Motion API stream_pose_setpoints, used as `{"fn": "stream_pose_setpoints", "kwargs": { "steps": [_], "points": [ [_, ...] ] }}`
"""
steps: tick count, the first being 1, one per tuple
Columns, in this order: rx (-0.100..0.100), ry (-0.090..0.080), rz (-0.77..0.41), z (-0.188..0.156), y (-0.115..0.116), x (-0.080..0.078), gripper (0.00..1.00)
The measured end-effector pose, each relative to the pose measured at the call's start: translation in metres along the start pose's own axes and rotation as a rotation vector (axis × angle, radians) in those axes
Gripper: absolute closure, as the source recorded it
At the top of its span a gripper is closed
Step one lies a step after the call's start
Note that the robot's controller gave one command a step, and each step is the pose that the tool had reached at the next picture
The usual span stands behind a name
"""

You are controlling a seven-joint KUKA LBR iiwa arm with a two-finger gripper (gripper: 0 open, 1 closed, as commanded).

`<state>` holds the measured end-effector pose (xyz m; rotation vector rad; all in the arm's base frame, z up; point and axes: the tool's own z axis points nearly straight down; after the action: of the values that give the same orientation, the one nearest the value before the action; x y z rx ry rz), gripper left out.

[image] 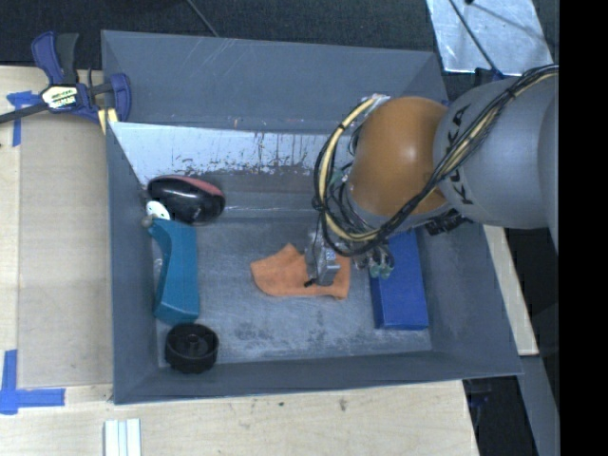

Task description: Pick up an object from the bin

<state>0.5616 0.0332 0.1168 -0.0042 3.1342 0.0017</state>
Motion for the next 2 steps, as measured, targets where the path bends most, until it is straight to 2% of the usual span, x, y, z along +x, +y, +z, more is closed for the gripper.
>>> {"fn": "stream_pose_setpoints", "kwargs": {
  "steps": [1,2],
  "points": [
    [0.002,0.01,0.011,-0.013,0.005,0.011,1.0],
    [0.001,0.002,0.009,-0.036,0.033,0.006,1.0]
  ]
}}
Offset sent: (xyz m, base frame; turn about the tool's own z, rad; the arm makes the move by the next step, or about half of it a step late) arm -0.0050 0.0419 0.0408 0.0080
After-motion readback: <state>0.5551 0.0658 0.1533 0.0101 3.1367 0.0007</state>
